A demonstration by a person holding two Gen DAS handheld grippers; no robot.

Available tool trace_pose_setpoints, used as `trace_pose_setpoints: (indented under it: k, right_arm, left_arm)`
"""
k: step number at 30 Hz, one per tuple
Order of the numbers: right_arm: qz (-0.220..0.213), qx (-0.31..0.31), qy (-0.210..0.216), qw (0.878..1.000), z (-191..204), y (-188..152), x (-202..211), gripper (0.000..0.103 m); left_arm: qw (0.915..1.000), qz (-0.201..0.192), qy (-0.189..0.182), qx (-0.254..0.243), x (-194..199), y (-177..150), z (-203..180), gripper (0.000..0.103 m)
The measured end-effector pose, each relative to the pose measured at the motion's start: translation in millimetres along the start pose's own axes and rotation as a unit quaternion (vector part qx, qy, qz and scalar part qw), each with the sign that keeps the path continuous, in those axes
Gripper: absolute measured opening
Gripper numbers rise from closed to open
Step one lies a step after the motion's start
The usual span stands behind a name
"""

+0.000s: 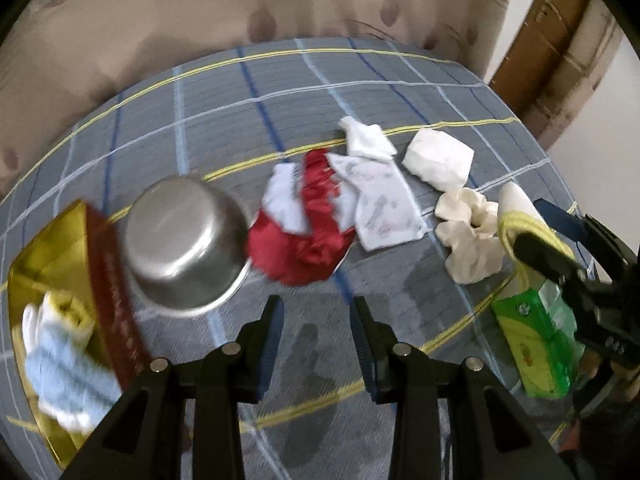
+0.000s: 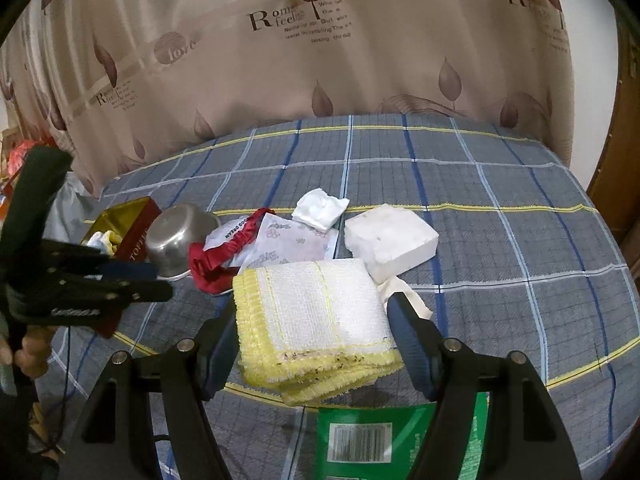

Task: Organize soft objects
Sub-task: 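Lift the dishcloth with the right gripper while left gripper approaches the red-and-white cloth, then grasp the red-and-white cloth with the left gripper and lift it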

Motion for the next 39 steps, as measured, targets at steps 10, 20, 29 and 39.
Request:
trace_pose_setpoints:
  k: [10,20,29,39]
  right_arm:
    - [-0.006,-0.011,0.011,1.0,-6.8,-0.8,2.6,0.068]
    - [-0.006,-0.024,0.019,1.0,-14.0,-0.3,2.9,0.068]
    - [-0.003,-0.03,0.024,0.999,-15.1,0.1,2.5,0.068]
    - [-0.005,-0.032,0.024,0.999,-16.3,-0.7,2.2,0.068]
  left_arm:
    - [0.9989,0.035,-0.01,-0.03,-36.3,36.6,-25.3,0.047]
    - [0.9975,0.066,-0.004,-0.022,-68.1,58.8,-28.6,0.047]
    - [0.9972,0.071,-0.025,0.002,-79.8,60.5,-29.0,0.027]
    - [0.9963,0.068,-0.047,0.025,-66.0,45.7,-27.6,0.014]
Point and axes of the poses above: each gripper's, at about its wrist camera, not at the fingertips, and x roughly against the way its jaws point, z to its left, y to its top, the point moved 5 cm from there along -x, roughly the way its jaws point, and after that the axes turned 7 degrees about x, right-handed, at the moved point
